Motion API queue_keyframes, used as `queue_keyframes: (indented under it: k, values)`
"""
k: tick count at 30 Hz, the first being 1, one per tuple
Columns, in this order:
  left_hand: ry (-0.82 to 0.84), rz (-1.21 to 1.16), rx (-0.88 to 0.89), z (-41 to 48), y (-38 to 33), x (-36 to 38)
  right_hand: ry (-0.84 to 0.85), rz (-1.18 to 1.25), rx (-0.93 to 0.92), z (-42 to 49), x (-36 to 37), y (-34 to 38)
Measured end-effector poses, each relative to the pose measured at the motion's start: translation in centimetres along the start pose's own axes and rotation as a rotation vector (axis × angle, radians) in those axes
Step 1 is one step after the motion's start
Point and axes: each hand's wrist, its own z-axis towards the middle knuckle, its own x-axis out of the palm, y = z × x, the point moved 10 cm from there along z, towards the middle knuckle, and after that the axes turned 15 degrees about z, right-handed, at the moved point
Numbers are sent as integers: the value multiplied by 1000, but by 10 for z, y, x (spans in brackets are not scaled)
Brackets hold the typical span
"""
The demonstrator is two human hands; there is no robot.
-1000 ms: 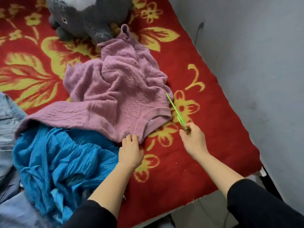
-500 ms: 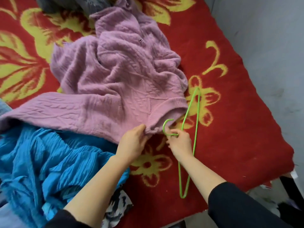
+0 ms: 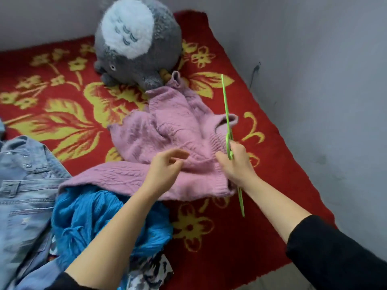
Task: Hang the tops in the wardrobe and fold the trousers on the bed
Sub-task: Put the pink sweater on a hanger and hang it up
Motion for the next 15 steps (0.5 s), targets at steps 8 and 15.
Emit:
queue_keyframes:
  k: [8, 15]
  values:
    - [-101, -367, -68, -12, -123, -87, 430, 33, -134, -27, -12, 160]
    - [36, -410, -111, -53, -165, -115, 649, -139, -186, -62, -24, 264]
